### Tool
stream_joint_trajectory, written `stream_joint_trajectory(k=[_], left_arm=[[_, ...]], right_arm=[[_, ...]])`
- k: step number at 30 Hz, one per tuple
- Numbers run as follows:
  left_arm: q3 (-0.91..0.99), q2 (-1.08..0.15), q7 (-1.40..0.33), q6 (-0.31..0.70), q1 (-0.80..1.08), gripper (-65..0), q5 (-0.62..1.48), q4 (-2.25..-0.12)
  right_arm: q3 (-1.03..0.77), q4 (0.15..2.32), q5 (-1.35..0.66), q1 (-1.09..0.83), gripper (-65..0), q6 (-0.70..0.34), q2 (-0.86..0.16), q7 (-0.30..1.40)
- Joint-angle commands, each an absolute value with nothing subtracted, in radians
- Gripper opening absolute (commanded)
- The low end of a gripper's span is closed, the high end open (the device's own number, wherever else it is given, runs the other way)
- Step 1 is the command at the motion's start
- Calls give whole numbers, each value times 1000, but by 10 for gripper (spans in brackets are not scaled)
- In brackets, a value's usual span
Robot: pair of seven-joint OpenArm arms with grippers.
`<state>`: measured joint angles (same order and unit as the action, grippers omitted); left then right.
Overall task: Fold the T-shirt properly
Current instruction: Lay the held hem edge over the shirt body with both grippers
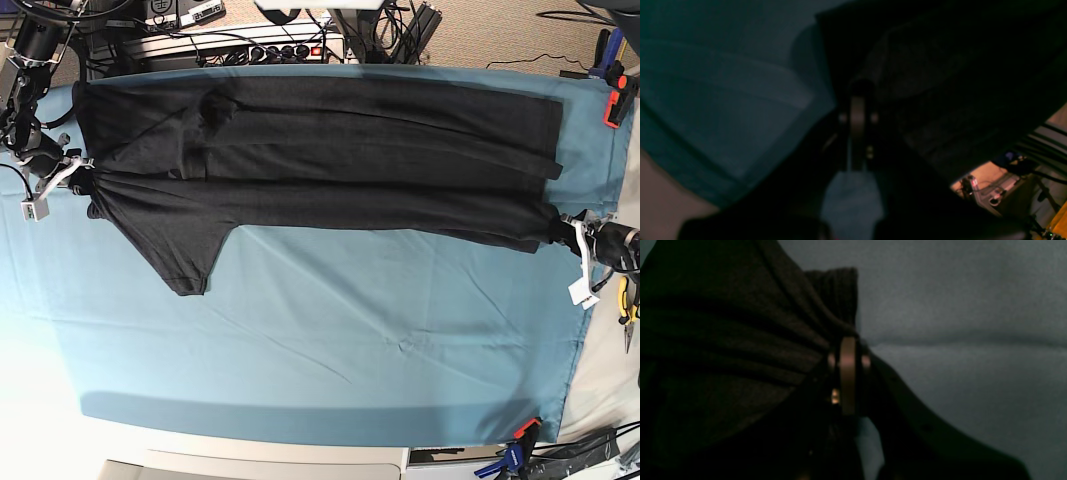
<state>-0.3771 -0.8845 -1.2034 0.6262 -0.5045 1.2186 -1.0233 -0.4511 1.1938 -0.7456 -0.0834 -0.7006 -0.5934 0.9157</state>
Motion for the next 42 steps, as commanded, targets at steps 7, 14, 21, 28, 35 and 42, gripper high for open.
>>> stream_joint_trajectory(k=[7, 14, 21, 28, 35, 42], left_arm=[[-363, -922, -1280, 629, -529, -650, 1342, -1032], [-363, -950, -1303, 630, -529, -650, 1389, -1032], [-363, -993, -1349, 656, -529, -650, 1484, -1032], [-363, -995, -1396, 698, -529, -650, 1484, -1032], [-363, -995, -1396, 698, -529, -650, 1484, -1032], [-363, -999, -1396, 698, -529, -650, 1484, -1032]], right_arm=[[-460, 1210, -793, -78, -650, -698, -624, 933], [-471, 1210, -803, -86, -650, -698, -624, 945], [-541, 1210, -891, -89, -650, -698, -624, 1005], [-571, 1210, -894, -90, -650, -698, -627, 1023], [-571, 1210, -902, -112, -650, -698, -627, 1022], [-571, 1210, -927, -156, -650, -698, -627, 1024]])
